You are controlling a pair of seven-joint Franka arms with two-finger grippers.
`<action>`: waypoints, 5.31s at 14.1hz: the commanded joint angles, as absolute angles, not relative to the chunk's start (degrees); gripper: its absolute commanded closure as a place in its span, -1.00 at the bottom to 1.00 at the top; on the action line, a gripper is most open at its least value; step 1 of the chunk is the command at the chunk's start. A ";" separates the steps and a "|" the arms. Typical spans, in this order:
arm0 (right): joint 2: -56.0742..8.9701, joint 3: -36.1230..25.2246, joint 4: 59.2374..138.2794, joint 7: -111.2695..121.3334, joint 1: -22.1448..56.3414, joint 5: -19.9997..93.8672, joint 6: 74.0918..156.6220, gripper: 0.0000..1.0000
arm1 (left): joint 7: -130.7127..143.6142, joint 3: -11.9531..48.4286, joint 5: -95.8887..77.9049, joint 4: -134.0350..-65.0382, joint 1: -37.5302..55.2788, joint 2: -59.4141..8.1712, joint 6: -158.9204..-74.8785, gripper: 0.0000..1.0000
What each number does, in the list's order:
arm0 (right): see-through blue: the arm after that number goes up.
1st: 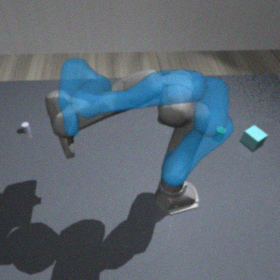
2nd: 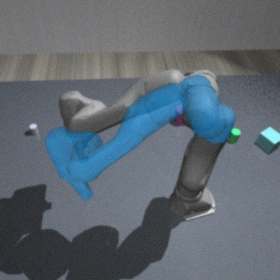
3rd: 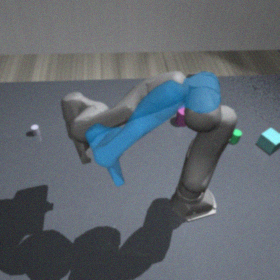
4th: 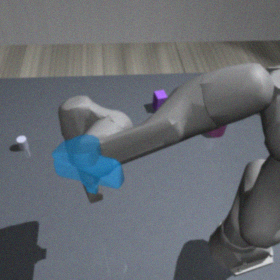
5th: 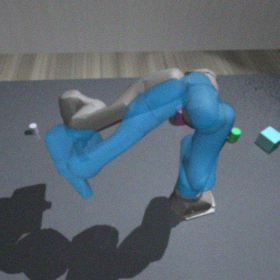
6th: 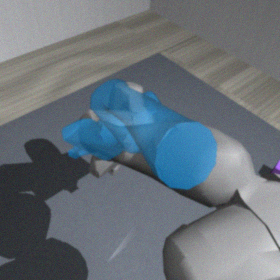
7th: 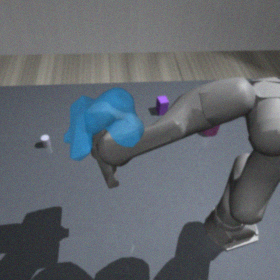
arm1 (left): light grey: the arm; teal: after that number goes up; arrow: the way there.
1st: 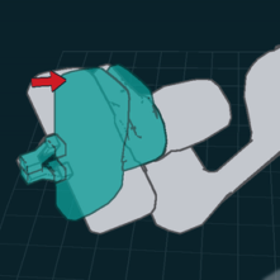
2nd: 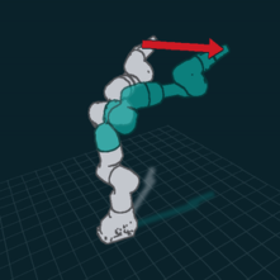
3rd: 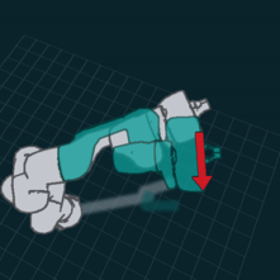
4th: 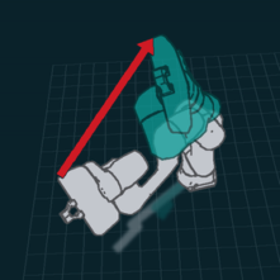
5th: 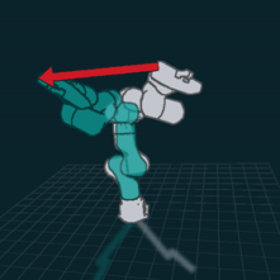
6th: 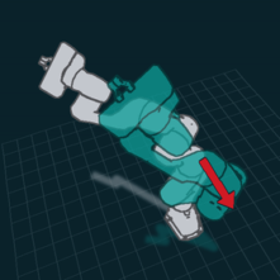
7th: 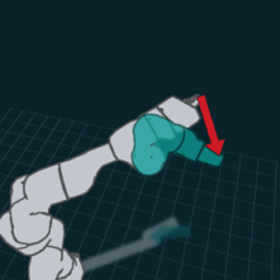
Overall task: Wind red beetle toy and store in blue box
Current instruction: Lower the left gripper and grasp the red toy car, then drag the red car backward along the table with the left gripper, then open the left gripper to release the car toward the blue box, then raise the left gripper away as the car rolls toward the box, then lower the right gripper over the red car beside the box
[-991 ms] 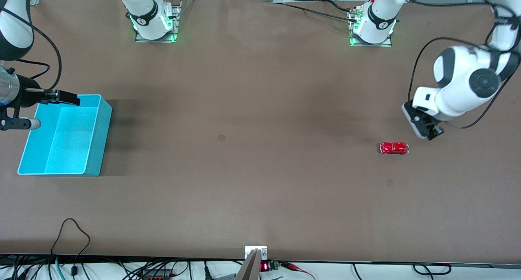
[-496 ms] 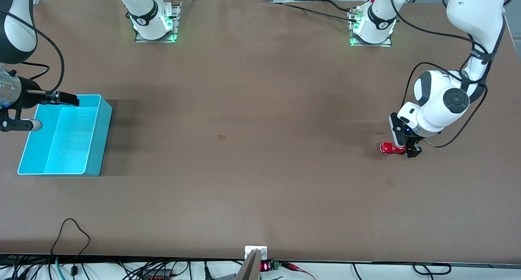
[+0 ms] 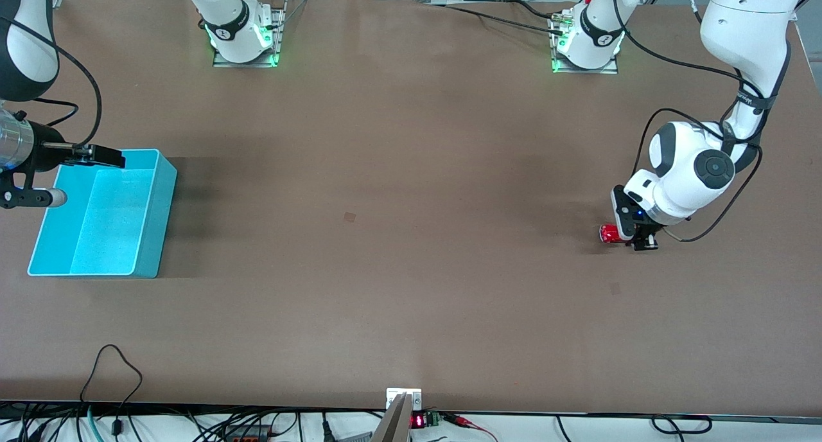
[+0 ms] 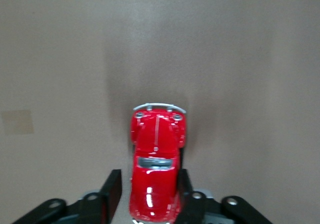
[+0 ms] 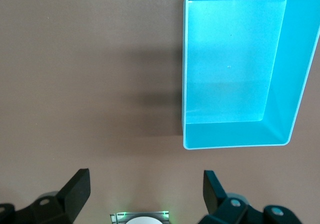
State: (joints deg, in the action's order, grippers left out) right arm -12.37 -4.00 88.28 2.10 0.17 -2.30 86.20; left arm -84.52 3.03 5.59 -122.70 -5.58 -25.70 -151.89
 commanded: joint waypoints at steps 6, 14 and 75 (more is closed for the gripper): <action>-12.30 -4.04 87.45 2.46 0.53 -2.46 85.34 -1.00 | -85.43 3.16 6.06 -121.55 -5.89 -27.07 -151.79 0.71; -12.30 -4.04 87.45 2.46 0.44 -2.46 85.34 -1.00 | -92.19 3.08 6.24 -116.64 -15.63 -32.07 -148.10 0.70; -15.12 -3.78 94.02 27.70 2.46 0.97 95.43 -1.00 | -3.34 6.85 1.68 -85.77 -5.17 -7.92 -85.24 -1.00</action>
State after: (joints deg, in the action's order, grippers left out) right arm -15.69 -3.71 90.25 17.13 2.67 0.24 91.81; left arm -6.13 17.06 2.70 -84.49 -15.22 -10.89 -83.27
